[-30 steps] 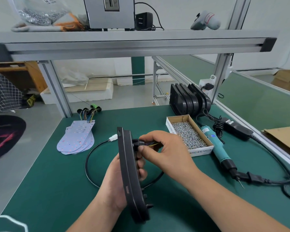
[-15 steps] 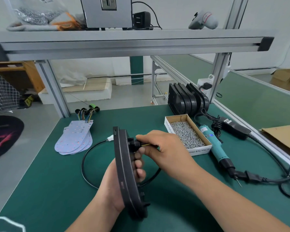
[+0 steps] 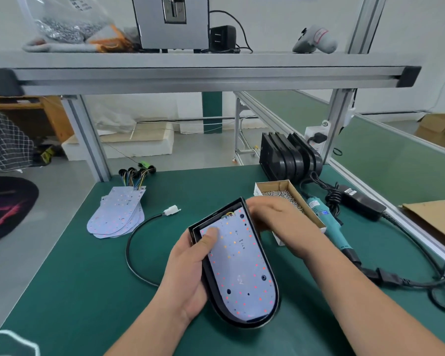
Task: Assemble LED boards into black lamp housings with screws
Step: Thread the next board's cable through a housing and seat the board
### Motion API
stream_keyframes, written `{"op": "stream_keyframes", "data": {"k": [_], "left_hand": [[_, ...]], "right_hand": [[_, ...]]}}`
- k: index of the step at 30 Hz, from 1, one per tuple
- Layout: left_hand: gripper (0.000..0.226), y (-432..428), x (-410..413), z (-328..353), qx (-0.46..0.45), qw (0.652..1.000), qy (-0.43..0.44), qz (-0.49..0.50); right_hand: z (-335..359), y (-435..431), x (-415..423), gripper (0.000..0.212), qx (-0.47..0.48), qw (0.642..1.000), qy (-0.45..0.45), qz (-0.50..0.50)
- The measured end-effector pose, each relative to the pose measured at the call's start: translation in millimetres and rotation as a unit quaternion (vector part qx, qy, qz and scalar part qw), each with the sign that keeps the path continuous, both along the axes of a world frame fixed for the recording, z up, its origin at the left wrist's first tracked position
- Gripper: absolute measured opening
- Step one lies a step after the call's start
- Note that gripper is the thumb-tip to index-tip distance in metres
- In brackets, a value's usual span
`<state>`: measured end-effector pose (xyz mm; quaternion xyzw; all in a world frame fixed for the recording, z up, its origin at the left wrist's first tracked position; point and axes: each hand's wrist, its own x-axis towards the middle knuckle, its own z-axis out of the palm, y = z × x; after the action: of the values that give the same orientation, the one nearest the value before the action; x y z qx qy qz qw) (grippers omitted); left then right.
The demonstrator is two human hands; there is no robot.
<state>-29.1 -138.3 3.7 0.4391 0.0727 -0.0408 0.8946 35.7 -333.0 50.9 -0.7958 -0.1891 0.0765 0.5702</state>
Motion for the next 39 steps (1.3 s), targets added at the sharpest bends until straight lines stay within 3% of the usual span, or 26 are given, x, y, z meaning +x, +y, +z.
{"op": "stream_keyframes", "data": {"k": [2, 6, 9, 18, 20, 23, 34, 39], "left_hand": [[0.03, -1.0, 0.0, -0.8, 0.015, 1.0, -0.011, 0.016], [0.024, -6.6, -1.5, -3.4, 0.09, 0.994, -0.038, 0.043], [0.02, -9.2, -2.8, -2.7, 0.117, 0.991, -0.026, 0.059], [0.019, -9.3, -1.2, -1.4, 0.139, 0.987, -0.003, 0.077], [0.018, -8.3, 0.2, -2.2, 0.136, 0.987, 0.01, 0.081], [0.025, -7.5, 3.0, -2.1, 0.136, 0.987, 0.019, 0.078], [0.02, -7.8, 7.3, -4.2, 0.177, 0.98, 0.051, 0.075], [0.019, -2.2, 8.0, 1.3, 0.177, 0.979, 0.057, 0.086]], "right_hand": [[4.3, -3.7, -0.2, 0.058, 0.011, 0.999, 0.01, -0.047], [11.4, -7.7, -7.4, 0.084, -0.037, 0.992, -0.078, -0.092], [10.5, 0.8, -12.1, 0.071, -0.09, 0.994, -0.054, -0.016], [-2.0, 9.1, -8.3, 0.034, 0.034, 0.994, 0.105, -0.002], [-4.0, 12.8, -10.1, 0.02, 0.068, 0.99, 0.125, -0.009], [-5.3, 14.7, -11.2, 0.016, 0.097, 0.986, 0.137, -0.02], [-10.4, 8.8, -4.5, 0.033, 0.048, 0.991, 0.127, -0.017], [-6.4, 5.0, -3.3, 0.076, 0.02, 0.986, 0.163, -0.034]]}}
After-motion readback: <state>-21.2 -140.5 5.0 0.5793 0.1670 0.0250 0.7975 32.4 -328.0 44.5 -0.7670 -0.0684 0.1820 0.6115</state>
